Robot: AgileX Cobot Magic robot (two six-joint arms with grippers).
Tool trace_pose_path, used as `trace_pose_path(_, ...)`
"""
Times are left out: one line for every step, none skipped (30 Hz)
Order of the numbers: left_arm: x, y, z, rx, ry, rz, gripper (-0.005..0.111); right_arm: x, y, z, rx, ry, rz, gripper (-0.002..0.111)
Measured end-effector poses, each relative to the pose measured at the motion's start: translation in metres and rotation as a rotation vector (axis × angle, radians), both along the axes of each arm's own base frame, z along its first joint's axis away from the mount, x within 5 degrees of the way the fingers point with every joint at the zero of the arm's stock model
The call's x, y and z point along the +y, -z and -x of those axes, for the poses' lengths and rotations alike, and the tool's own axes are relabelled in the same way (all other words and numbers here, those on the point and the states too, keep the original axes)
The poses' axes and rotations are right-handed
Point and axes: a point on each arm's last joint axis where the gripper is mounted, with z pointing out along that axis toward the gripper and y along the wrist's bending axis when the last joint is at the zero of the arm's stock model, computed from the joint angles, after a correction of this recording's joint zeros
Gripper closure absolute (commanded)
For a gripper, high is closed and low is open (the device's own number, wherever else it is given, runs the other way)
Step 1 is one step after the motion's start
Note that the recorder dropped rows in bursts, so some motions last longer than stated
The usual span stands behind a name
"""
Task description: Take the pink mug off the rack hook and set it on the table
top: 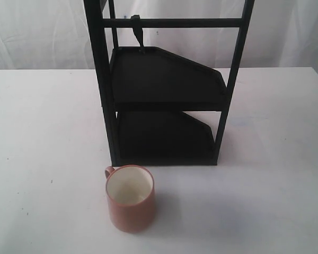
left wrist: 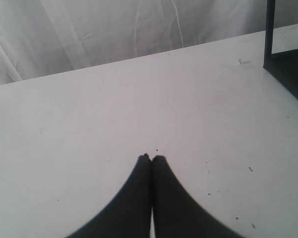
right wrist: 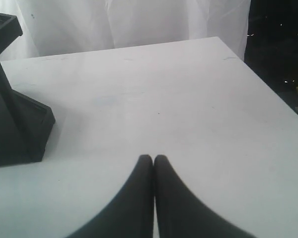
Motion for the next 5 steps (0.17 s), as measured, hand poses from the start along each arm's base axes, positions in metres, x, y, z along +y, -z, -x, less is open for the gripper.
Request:
trace_pose_path(0.0, 0.0, 0.0, 0.0, 0.0, 0.0, 0.107, 0.0, 0.0, 0.0, 0.0, 0.0, 0.0, 0.108)
trace_pose_path(0.0, 0.0, 0.0, 0.0, 0.0, 0.0, 0.107, 0.0, 0.0, 0.0, 0.0, 0.0, 0.0, 0.108)
trace_pose_path(0.0, 0.0, 0.0, 0.0, 0.0, 0.0, 0.107, 0.0, 0.0, 0.0, 0.0, 0.0, 0.0, 0.108)
trace_pose_path(0.0, 0.0, 0.0, 0.0, 0.0, 0.0, 0.107, 0.0, 0.0, 0.0, 0.0, 0.0, 0.0, 0.108)
trace_pose_path(0.0, 0.0, 0.0, 0.0, 0.0, 0.0, 0.107, 0.0, 0.0, 0.0, 0.0, 0.0, 0.0, 0.108)
